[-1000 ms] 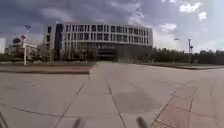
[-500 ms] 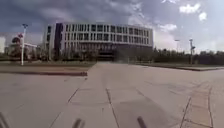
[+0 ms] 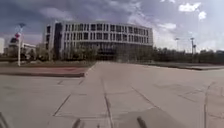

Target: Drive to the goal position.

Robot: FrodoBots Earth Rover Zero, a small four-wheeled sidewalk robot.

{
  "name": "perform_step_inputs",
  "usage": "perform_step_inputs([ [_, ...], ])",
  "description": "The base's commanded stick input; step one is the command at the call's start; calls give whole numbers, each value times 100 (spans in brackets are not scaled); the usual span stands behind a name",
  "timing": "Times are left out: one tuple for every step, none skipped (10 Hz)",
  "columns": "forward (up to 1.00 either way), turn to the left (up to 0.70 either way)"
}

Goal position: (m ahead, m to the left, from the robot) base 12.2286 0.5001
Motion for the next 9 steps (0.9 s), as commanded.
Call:
perform_step_inputs([
  [70, 0],
  [70, 0],
  [70, 0],
  [70, 0],
  [70, 0],
  [70, 0],
  [70, 0],
  [70, 0],
  [70, 0],
])
